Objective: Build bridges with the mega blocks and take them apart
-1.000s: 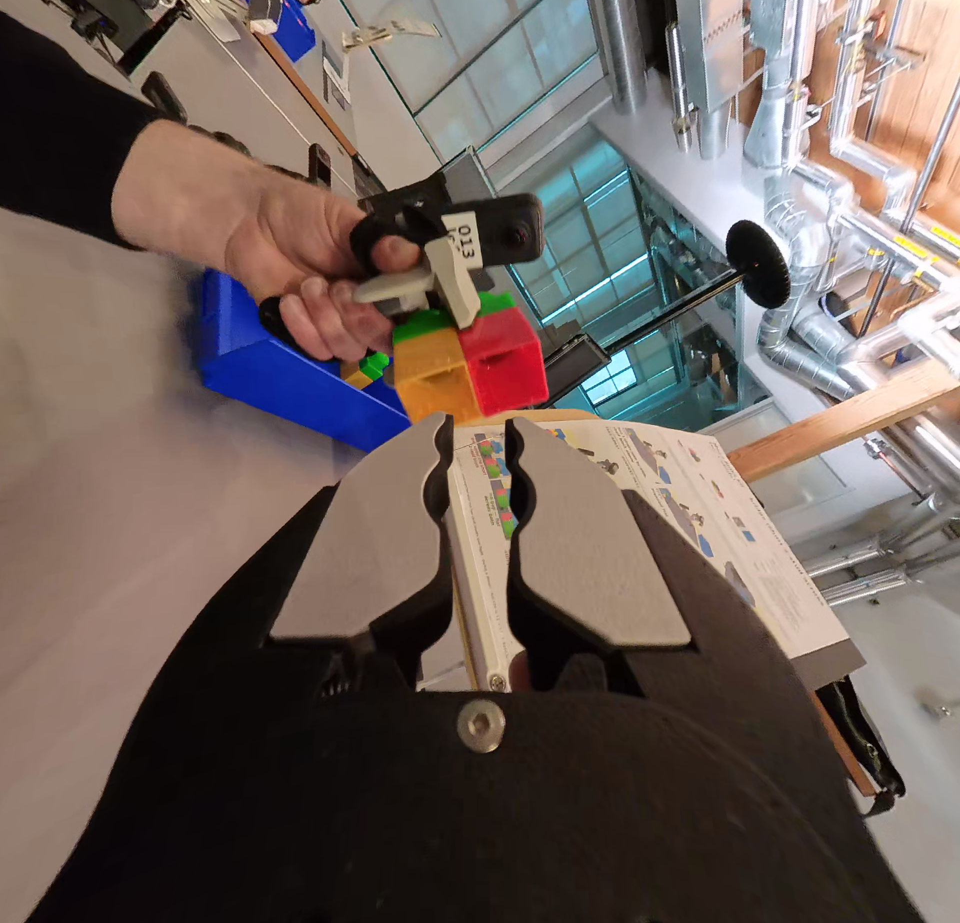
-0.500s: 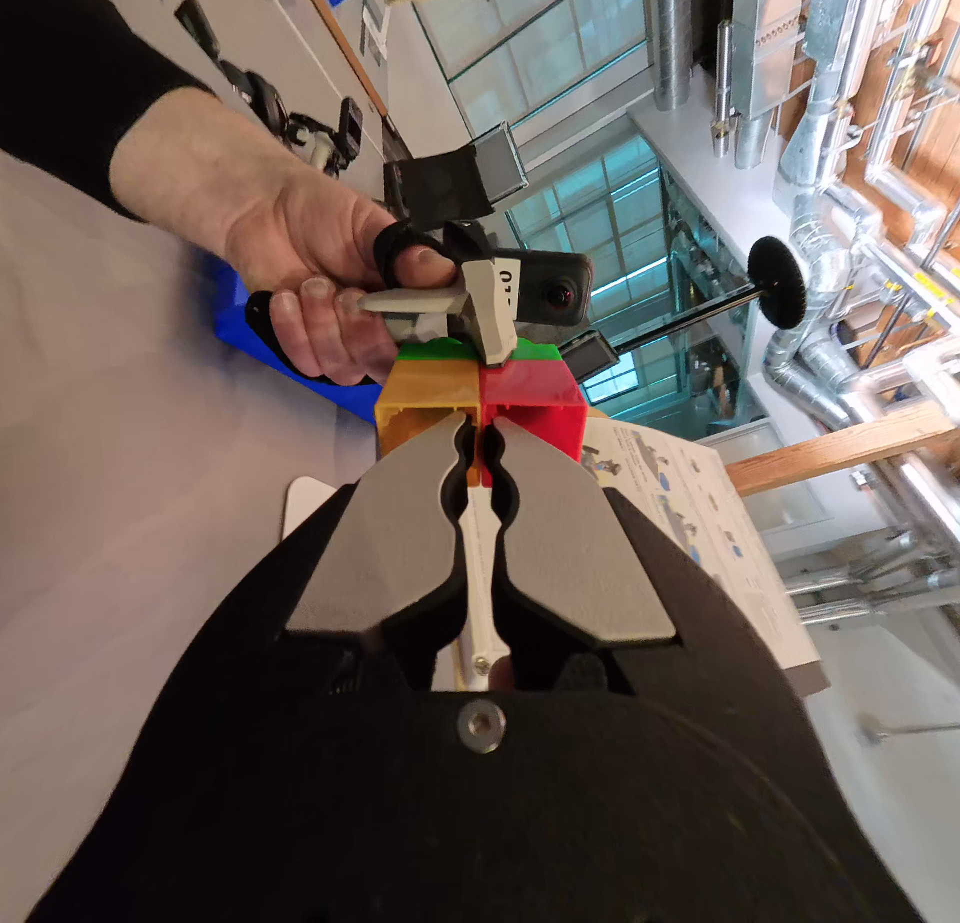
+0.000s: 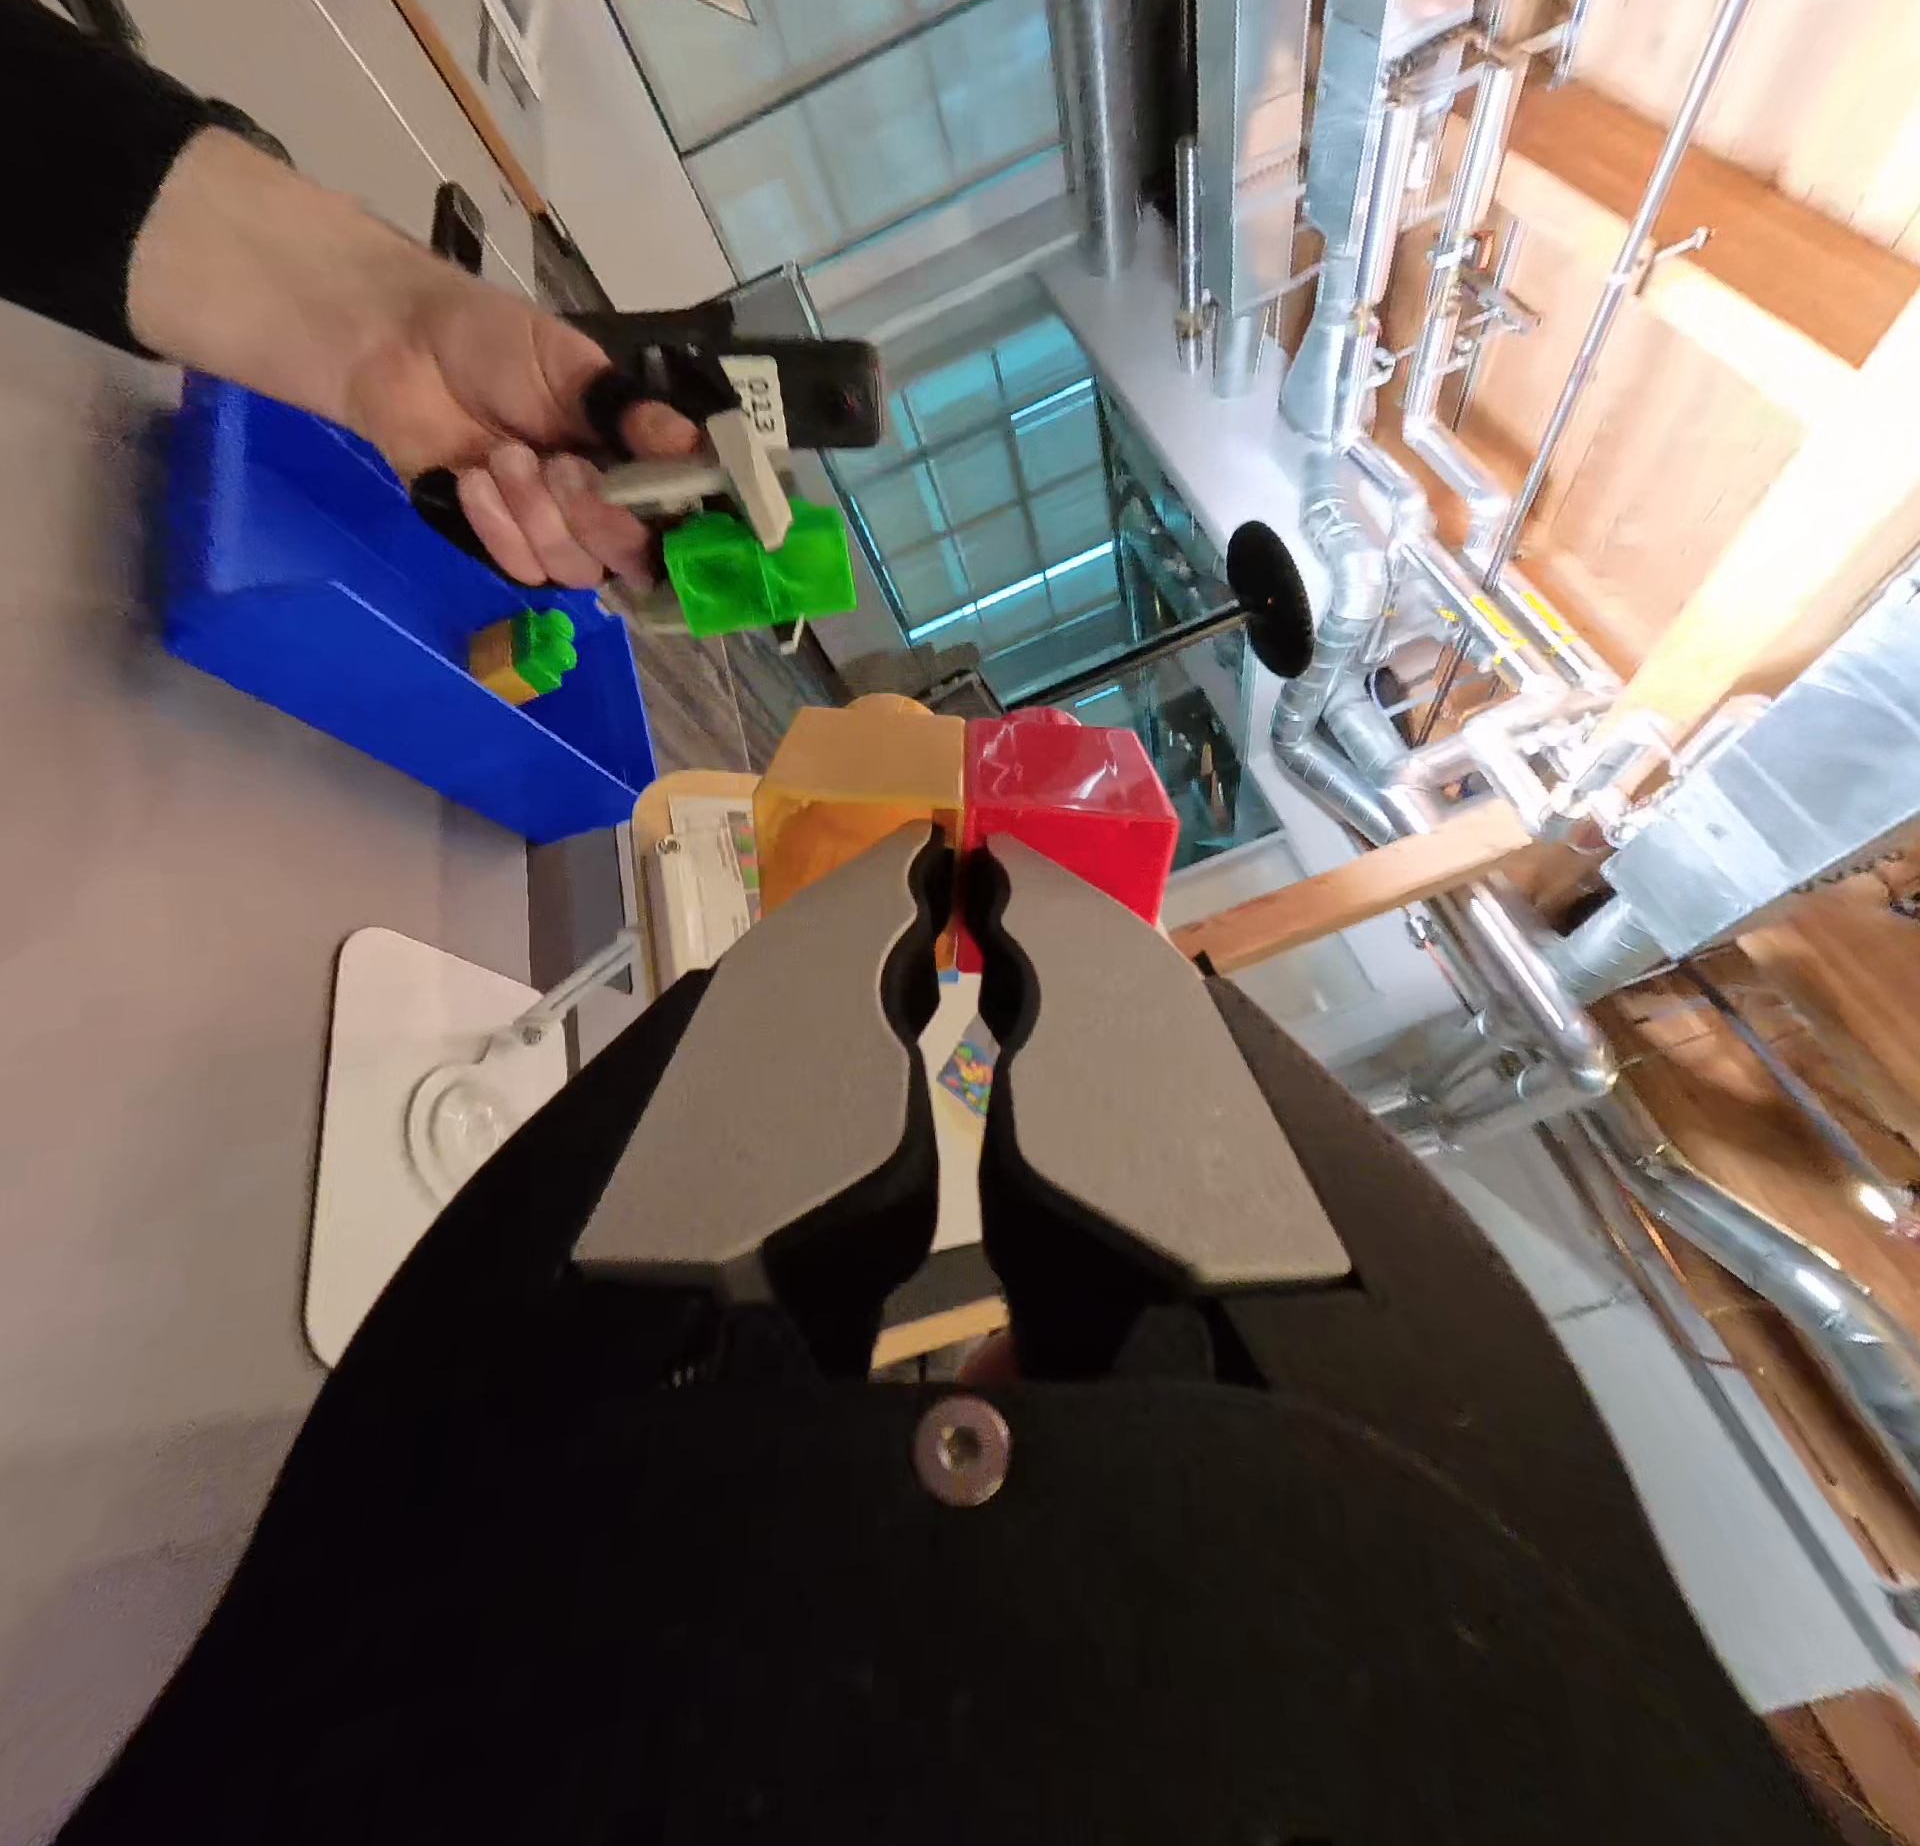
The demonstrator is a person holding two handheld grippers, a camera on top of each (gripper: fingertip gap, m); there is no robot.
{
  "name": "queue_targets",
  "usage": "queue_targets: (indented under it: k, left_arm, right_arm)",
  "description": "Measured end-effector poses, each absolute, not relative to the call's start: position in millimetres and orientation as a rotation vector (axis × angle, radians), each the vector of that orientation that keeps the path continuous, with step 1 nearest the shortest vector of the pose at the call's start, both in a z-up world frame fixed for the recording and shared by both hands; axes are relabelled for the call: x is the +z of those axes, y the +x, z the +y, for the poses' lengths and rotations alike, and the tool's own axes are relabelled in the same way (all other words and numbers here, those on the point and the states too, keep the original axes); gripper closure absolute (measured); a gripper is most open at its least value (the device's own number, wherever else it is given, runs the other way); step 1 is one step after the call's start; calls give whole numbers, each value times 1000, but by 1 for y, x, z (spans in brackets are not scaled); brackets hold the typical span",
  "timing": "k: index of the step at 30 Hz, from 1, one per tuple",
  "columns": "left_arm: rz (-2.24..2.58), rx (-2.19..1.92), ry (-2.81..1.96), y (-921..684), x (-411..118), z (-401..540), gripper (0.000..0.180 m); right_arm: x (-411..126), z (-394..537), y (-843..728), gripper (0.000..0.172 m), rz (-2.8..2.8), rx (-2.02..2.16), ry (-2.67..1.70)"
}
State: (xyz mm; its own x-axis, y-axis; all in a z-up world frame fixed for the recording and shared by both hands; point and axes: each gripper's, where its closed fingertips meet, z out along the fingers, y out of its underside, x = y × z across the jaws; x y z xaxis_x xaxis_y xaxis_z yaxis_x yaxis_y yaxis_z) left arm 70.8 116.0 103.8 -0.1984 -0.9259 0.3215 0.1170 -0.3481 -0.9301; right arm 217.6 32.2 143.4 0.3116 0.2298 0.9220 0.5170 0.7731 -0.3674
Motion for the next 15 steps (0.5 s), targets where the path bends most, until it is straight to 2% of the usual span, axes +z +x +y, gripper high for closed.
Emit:
queue_targets:
  k: [3,10,15]
  left_arm:
    - [1060,-1556,-1289,69,103,119,143]
    - [1103,-1412,-1303,64,105,117,144]
    - [1143,-1351,-1329,63,101,117,144]
  right_arm:
    - [148,48,238,169,-1223,-254,-771]
    - [122,118,333,169,-1158,-367,-1167]
    - [63,158,413,168,-1139,-434,-1619]
